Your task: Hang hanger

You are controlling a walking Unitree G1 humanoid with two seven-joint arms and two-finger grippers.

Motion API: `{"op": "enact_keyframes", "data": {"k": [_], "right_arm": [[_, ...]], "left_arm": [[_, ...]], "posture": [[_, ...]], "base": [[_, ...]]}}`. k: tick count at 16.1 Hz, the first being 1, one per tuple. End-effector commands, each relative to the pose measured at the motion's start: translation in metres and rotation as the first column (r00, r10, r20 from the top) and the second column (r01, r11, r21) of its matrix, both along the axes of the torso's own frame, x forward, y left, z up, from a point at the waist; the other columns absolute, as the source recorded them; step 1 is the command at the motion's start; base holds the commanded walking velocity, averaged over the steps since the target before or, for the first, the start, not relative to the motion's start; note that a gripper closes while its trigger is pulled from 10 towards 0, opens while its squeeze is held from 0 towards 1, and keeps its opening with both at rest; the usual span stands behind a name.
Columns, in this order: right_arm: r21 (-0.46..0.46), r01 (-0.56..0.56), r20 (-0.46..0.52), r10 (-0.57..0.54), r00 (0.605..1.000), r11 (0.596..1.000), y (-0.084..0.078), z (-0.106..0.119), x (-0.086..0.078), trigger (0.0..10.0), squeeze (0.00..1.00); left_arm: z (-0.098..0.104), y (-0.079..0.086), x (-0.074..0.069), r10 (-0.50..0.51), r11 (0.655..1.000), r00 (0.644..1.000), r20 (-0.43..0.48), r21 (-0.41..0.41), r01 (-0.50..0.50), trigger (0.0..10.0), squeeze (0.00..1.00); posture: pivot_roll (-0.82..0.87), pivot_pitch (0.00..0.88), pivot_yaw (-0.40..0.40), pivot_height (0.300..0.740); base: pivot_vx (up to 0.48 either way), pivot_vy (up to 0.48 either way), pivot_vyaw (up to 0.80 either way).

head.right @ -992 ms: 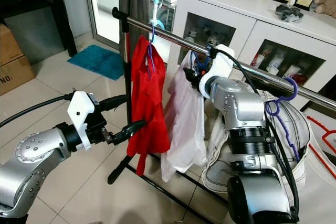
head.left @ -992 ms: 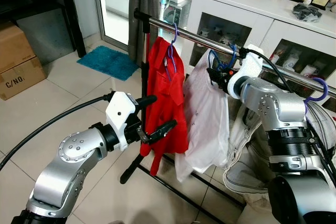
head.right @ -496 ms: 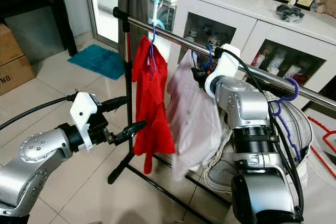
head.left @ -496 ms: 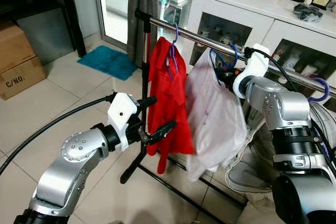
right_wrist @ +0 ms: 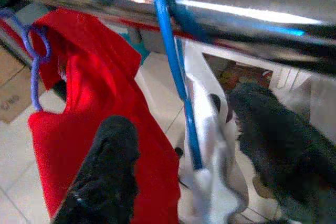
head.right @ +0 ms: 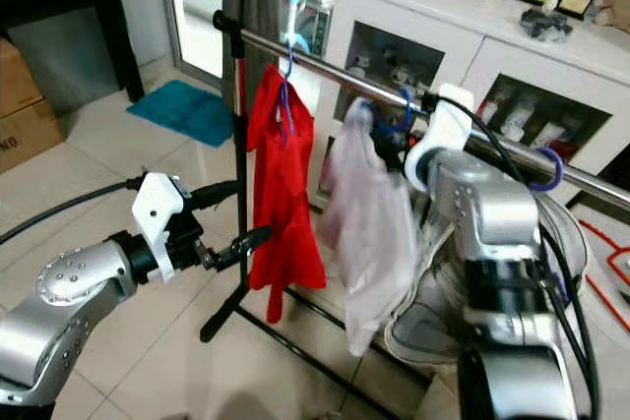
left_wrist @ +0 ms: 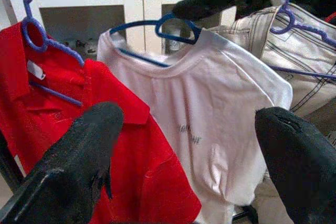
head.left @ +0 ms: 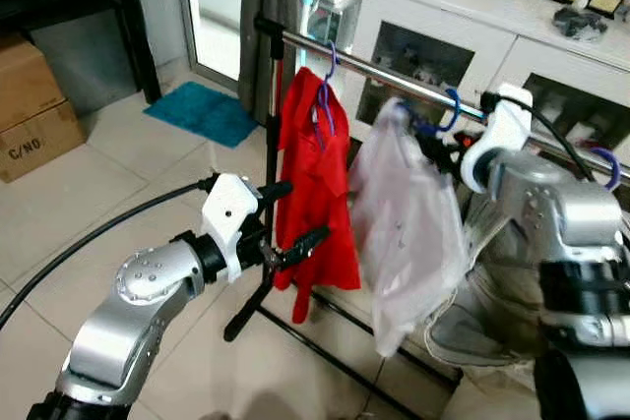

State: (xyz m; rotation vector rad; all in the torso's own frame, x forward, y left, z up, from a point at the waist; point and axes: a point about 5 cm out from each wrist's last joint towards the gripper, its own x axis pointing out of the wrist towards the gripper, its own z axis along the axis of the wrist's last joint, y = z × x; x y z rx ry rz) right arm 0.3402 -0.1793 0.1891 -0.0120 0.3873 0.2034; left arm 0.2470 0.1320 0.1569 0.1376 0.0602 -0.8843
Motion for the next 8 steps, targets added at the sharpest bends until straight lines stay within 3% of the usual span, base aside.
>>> {"op": "enact_keyframes", "data": {"k": [1,3,7,8], "right_arm": [[-0.005,-0.026,-0.002,0.026,1.0,1.0,0.001,0.002,-0.004,10.0,1.0],[0.017,-0.083,-0.018,0.083,0.996,0.996,0.009,-0.006,-0.01,10.0,1.0],[0.024,-0.027,-0.026,0.027,0.999,0.999,0.006,-0.007,-0.009,10.0,1.0],[0.023,0.037,-0.022,-0.037,0.999,0.999,0.002,-0.008,-0.001,10.0,0.0]], "left_arm": [[0.001,-0.004,0.001,-0.018,1.0,1.0,0.012,0.007,0.018,10.0,0.0],[0.001,-0.005,0.001,-0.022,1.0,1.0,0.013,0.009,0.022,10.0,0.0],[0.001,-0.005,0.001,-0.024,1.0,1.0,0.013,0.01,0.024,10.0,0.0],[0.0,-0.005,0.001,-0.026,1.0,1.0,0.013,0.012,0.026,10.0,0.0]], "posture": [[0.01,0.0,-0.125,0.74],[0.01,0.0,-0.123,0.74],[0.01,0.0,-0.122,0.74],[0.01,0.0,-0.12,0.74]], "base": [[0.0,0.0,0.0],[0.0,0.0,0.0],[0.0,0.0,0.0],[0.0,0.0,0.0]]}}
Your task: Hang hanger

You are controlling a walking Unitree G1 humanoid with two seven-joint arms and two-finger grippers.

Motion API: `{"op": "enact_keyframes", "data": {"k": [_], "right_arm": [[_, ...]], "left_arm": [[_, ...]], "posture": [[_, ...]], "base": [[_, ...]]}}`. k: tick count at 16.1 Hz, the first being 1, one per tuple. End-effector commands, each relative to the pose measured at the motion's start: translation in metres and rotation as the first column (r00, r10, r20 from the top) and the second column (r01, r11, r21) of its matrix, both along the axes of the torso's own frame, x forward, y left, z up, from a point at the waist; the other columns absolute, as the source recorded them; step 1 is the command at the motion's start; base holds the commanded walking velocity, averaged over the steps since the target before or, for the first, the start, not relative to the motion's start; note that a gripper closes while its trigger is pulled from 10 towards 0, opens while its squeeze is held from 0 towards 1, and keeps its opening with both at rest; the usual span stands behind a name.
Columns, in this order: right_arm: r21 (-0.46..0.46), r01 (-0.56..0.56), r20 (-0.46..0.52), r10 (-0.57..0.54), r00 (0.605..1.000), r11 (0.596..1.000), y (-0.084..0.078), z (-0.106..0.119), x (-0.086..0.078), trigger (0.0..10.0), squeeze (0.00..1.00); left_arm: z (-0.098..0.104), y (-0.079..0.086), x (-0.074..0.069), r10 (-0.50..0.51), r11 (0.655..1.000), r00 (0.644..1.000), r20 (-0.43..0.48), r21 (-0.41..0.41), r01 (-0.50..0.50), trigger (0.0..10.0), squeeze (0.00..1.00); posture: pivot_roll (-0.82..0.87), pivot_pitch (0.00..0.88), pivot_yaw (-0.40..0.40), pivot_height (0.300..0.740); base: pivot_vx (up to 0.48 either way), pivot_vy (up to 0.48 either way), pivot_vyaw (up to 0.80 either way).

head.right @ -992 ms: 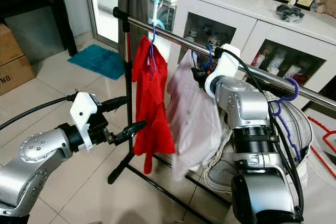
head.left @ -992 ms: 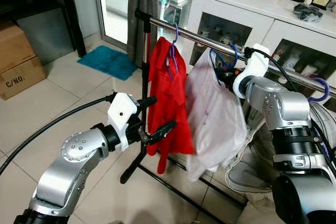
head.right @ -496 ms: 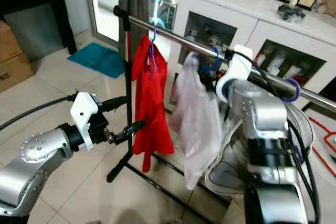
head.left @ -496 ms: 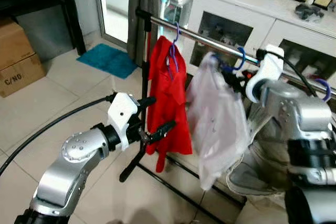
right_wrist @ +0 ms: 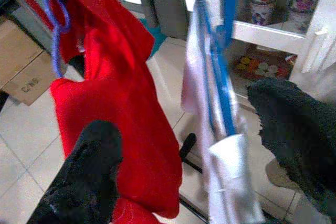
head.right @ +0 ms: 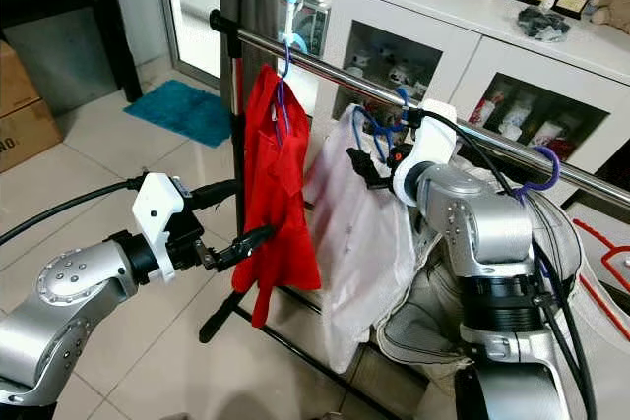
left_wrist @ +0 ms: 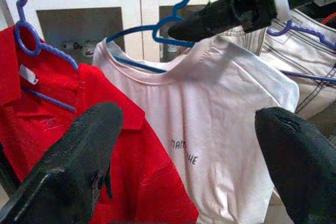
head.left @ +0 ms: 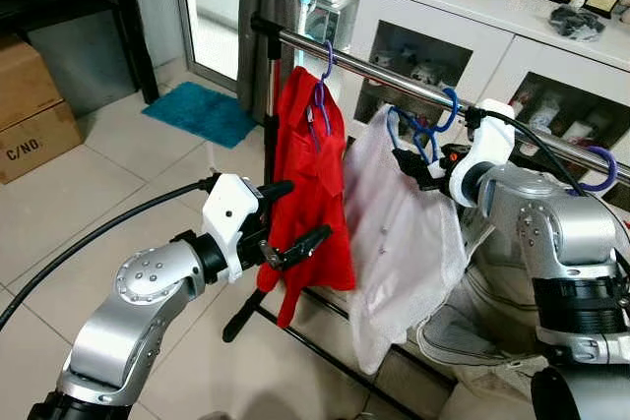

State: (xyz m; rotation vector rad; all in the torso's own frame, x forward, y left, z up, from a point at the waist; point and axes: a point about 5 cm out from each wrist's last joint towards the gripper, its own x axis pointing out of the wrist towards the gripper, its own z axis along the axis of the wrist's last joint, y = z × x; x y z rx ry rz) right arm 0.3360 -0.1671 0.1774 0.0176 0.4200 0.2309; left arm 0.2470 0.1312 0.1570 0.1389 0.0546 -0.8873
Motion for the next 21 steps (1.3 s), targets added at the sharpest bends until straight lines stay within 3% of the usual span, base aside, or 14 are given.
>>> {"op": "enact_keyframes", "data": {"k": [1,8,9,10,11,12,14,15,21], "right_arm": [[-0.006,0.103,0.022,-0.102,0.994,0.995,-0.013,0.004,0.01,10.0,0.0],[0.018,0.07,-0.001,-0.07,0.998,0.997,0.005,-0.003,0.03,10.0,0.0],[0.023,0.071,-0.01,-0.07,0.997,0.997,0.006,-0.005,0.032,4.7,0.0],[0.026,0.075,-0.017,-0.075,0.997,0.997,0.005,-0.007,0.033,3.7,0.0],[0.026,0.076,-0.018,-0.076,0.997,0.997,0.005,-0.008,0.033,3.7,0.0],[0.03,0.087,-0.026,-0.086,0.996,0.996,0.002,-0.011,0.034,2.3,0.0],[0.035,0.094,-0.029,-0.093,0.995,0.995,0.001,-0.012,0.035,2.0,0.0],[0.044,0.114,-0.029,-0.113,0.993,0.993,-0.002,-0.013,0.037,0.0,0.0],[0.061,0.127,-0.006,-0.127,0.992,0.99,-0.004,-0.01,0.043,0.0,0.0]], "left_arm": [[0.0,-0.005,0.001,-0.026,1.0,1.0,0.007,0.015,0.026,10.0,0.0],[0.0,-0.005,0.003,-0.027,0.999,1.0,0.011,0.016,0.027,10.0,0.0],[0.0,-0.005,0.002,-0.027,1.0,1.0,0.012,0.014,0.027,10.0,0.0],[0.001,-0.005,0.002,-0.026,1.0,1.0,0.014,0.012,0.026,10.0,0.0],[0.001,-0.005,0.002,-0.026,1.0,1.0,0.015,0.011,0.026,10.0,0.0],[0.001,-0.005,0.002,-0.025,1.0,1.0,0.016,0.01,0.025,10.0,0.0],[0.001,-0.005,0.002,-0.025,1.0,1.0,0.016,0.01,0.025,10.0,0.0],[0.001,-0.005,0.002,-0.026,1.0,1.0,0.017,0.009,0.026,10.0,0.0],[0.002,-0.006,0.003,-0.031,0.999,0.999,0.019,0.01,0.031,10.0,0.0]], "posture": [[0.01,0.0,-0.119,0.74],[0.02,0.0,-0.133,0.74],[0.02,0.0,-0.138,0.74],[0.02,0.0,-0.14,0.74],[0.02,0.0,-0.14,0.74],[0.02,0.0,-0.14,0.74],[0.02,0.0,-0.139,0.74],[0.02,0.0,-0.138,0.74],[0.02,0.0,-0.137,0.74]], "base": [[0.0,0.0,0.0],[0.0,0.0,0.0],[0.0,0.0,0.0],[0.0,0.0,0.0],[0.0,0.0,0.0],[0.0,0.0,0.0],[0.0,0.0,0.0],[0.0,0.0,0.0],[0.0,0.0,0.0]]}}
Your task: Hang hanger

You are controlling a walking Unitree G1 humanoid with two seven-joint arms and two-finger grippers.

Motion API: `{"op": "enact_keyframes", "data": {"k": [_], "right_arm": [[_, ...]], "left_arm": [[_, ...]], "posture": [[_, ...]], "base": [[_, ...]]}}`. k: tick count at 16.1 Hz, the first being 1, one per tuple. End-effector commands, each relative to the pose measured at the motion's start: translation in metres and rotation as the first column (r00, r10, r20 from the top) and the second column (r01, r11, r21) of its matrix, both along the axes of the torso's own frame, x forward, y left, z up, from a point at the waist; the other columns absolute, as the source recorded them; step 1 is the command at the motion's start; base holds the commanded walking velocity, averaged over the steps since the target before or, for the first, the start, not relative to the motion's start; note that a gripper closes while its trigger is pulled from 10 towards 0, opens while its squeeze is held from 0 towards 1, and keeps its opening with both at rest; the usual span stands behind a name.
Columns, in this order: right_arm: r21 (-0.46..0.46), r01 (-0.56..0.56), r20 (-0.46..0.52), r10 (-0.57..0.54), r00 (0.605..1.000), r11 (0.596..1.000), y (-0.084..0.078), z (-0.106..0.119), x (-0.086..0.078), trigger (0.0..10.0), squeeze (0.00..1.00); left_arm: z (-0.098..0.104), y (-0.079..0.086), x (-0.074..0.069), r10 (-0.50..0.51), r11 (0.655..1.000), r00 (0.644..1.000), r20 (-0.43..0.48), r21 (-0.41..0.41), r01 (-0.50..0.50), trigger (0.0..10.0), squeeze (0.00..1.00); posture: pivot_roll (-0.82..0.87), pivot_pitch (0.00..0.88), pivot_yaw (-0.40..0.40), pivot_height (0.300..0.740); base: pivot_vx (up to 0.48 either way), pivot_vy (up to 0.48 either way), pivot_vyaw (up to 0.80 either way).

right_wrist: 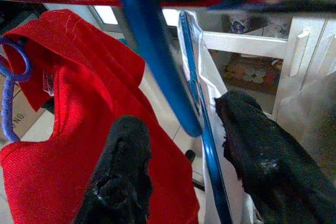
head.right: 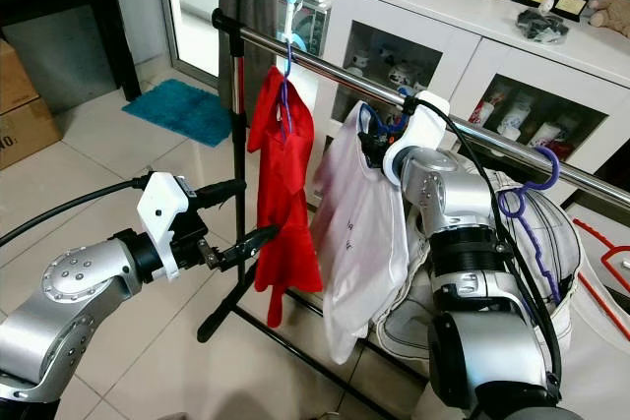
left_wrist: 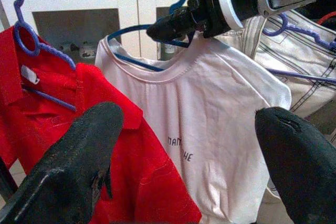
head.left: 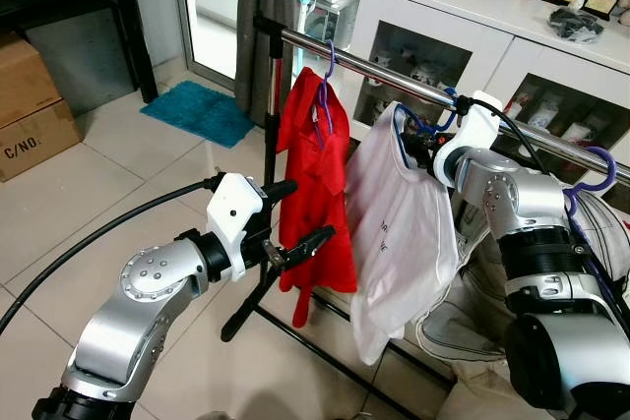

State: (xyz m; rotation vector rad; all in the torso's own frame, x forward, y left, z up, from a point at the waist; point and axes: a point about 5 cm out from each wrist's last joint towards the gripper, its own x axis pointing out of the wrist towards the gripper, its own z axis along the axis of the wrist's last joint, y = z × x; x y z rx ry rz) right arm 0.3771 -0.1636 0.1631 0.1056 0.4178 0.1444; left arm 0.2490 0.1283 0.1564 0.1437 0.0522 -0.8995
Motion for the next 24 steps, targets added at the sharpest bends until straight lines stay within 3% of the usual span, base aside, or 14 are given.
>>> {"op": "enact_keyframes", "data": {"k": [1,19,24], "right_arm": [[-0.006,0.024,0.006,-0.024,1.0,1.0,-0.008,0.004,0.002,0.0,0.0],[-0.012,0.019,0.005,-0.019,1.0,1.0,-0.01,0.0,0.002,0.0,0.0],[-0.029,0.021,0.099,-0.018,0.995,0.999,-0.018,0.02,-0.006,0.0,0.0]], "left_arm": [[0.002,-0.003,0.001,-0.018,1.0,1.0,0.016,0.007,0.018,10.0,0.0],[0.001,-0.002,0.0,-0.011,1.0,1.0,0.013,0.015,0.011,10.0,0.0],[-0.006,0.012,0.013,0.211,0.976,0.977,0.018,0.047,-0.211,10.0,0.0]], "posture": [[0.02,0.0,-0.137,0.74],[0.02,0.0,-0.134,0.74],[0.01,0.0,-0.125,0.74]], "base": [[0.0,0.0,0.0],[0.0,0.0,0.0],[0.0,0.0,0.0]]}}
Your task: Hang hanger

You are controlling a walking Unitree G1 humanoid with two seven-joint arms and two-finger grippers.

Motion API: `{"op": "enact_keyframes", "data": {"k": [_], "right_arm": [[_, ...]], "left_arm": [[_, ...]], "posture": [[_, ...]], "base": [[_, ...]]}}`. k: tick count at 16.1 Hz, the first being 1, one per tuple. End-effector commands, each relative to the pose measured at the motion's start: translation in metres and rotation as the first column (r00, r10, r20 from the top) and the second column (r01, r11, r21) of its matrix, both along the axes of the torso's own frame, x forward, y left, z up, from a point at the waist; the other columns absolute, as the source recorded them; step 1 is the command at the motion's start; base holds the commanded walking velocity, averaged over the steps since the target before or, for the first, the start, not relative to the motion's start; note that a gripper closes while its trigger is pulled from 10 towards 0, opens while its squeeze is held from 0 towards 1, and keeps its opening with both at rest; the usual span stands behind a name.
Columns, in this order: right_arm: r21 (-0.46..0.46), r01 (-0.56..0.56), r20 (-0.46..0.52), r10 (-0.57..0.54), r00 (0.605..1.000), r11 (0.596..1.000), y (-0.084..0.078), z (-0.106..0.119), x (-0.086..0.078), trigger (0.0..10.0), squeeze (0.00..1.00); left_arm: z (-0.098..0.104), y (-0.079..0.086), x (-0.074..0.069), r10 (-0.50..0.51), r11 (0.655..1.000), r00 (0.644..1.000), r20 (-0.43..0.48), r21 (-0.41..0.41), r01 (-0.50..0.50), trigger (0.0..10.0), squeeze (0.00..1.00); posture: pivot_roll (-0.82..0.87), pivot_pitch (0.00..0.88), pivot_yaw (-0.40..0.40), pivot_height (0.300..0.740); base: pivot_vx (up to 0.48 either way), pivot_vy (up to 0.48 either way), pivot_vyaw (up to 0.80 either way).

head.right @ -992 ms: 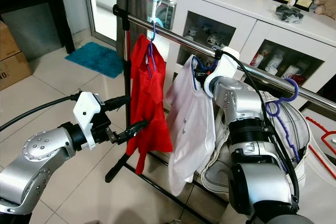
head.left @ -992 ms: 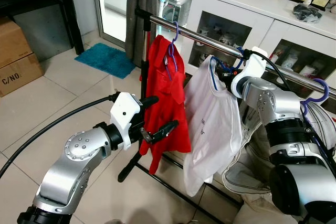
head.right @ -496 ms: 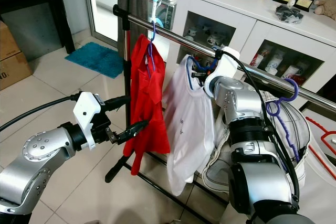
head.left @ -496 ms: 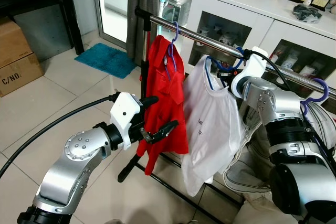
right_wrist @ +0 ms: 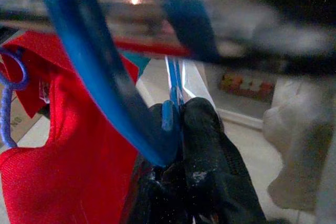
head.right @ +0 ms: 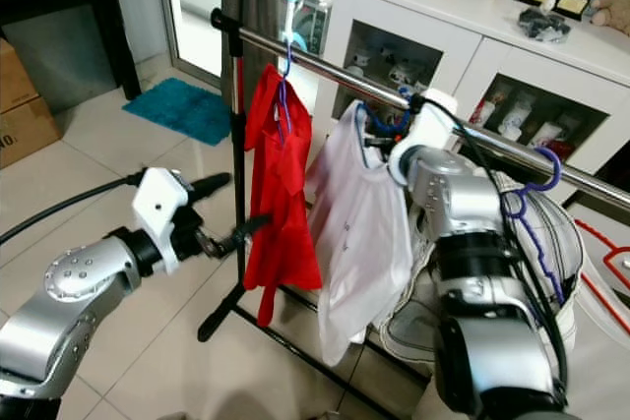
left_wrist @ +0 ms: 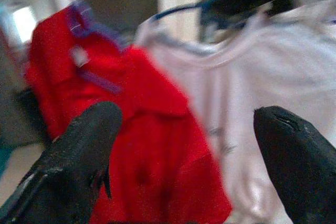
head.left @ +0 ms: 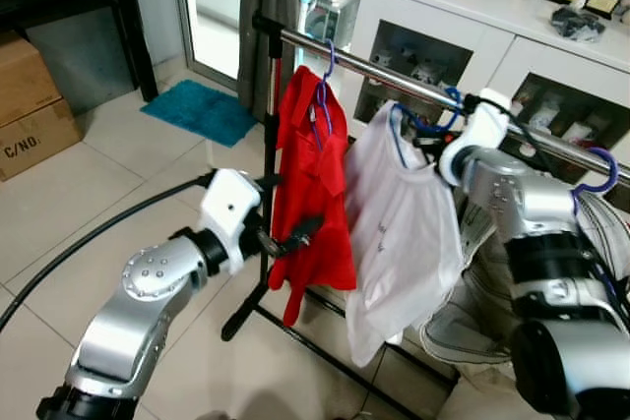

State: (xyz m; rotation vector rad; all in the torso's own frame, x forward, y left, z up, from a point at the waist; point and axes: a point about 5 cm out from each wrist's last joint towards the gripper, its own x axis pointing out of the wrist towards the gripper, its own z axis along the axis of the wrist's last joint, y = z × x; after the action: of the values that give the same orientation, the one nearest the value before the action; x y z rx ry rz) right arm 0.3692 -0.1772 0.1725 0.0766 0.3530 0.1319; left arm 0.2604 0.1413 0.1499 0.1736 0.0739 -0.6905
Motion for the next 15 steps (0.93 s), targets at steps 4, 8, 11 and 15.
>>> {"op": "enact_keyframes", "data": {"k": [4,8,11,15], "right_arm": [[0.014,0.0,0.061,-0.001,0.998,1.0,-0.006,0.018,-0.025,0.0,0.0],[0.041,-0.072,0.015,0.071,0.997,0.997,0.013,-0.018,-0.056,0.0,0.0],[0.033,-0.044,-0.026,0.045,0.999,0.998,0.015,-0.044,-0.08,0.0,0.0],[0.061,-0.036,-0.033,0.038,0.999,0.998,0.019,-0.057,-0.099,0.0,0.0]], "left_arm": [[-0.006,-0.003,0.002,0.07,0.998,0.998,-0.007,-0.005,-0.07,10.0,0.0],[-0.011,-0.005,0.011,0.122,0.993,0.993,-0.005,0.008,-0.122,10.0,0.0],[-0.014,-0.006,0.008,0.139,0.99,0.99,-0.018,-0.002,-0.139,10.0,0.0],[-0.017,-0.003,0.005,0.148,0.989,0.988,-0.036,0.003,-0.148,10.0,0.0]], "posture": [[-0.01,0.0,-0.113,0.74],[-0.02,0.0,-0.091,0.74],[-0.02,0.0,-0.103,0.74],[-0.02,0.0,-0.102,0.74]], "base": [[0.0,0.0,0.0],[0.0,0.0,0.0],[0.0,0.0,0.0],[0.0,0.0,0.0]]}}
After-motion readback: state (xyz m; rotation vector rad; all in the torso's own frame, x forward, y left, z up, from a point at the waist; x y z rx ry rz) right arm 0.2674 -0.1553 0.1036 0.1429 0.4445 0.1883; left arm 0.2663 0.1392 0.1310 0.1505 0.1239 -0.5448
